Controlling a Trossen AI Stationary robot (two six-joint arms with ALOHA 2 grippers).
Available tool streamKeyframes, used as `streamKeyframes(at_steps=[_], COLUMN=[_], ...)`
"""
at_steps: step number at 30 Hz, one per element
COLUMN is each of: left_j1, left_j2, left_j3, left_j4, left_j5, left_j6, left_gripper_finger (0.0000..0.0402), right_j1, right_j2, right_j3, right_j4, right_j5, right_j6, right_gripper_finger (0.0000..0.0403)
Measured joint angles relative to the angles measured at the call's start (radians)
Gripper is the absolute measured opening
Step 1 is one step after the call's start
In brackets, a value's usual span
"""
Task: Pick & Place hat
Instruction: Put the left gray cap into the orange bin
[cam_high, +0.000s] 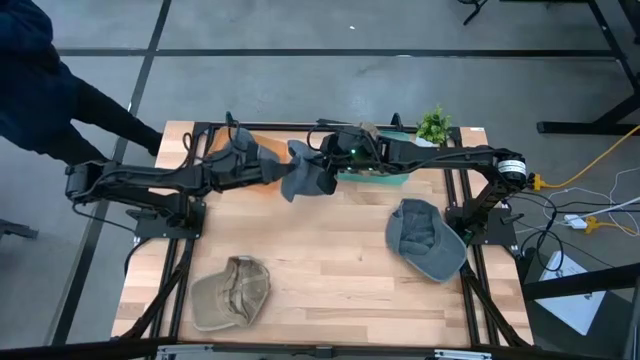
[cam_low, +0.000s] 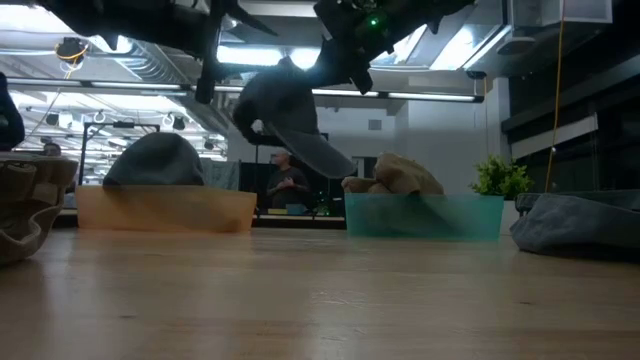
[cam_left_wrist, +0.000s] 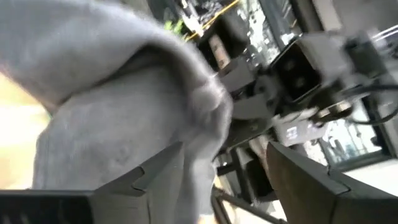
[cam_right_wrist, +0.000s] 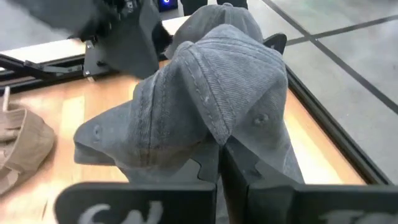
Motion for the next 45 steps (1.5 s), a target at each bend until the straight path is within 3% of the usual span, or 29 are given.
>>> streamKeyframes(at_steps=[14,21,26,36,42,45], left_j1=[-0.001,-0.001,-0.001,-0.001,-0.001,0.0], left_j2=[0.194,0.216,0.216,0.215,0.167,0.119], left_j3=[0.0,0.0,0.0,0.0,0.0,0.0], left_j4=[0.148,0.147,0.147,0.152,0.164,0.149], left_j5=[0.023,-0.033,-0.047,-0.005,0.098,0.163], left_j6=[0.016,-0.007,0.001,0.041,0.045,0.045], left_gripper_finger=[0.0232,0.022,0.0172,0.0014,0.0008,0.0006], right_j1=[0.0,0.0,0.003,0.003,-0.003,-0.013], right_j2=[0.008,0.008,0.008,0.008,0.004,0.002], right_j3=[0.0,0.0,0.0,0.0,0.0,0.001], right_j4=[0.0,0.003,0.004,0.011,-0.026,-0.038], right_j5=[-0.003,-0.05,-0.075,-0.114,-0.123,-0.18], right_j6=[0.052,0.12,0.128,0.146,0.118,0.098], right_gripper_finger=[0.0008,0.0008,0.0008,0.0008,0.0008,0.0008])
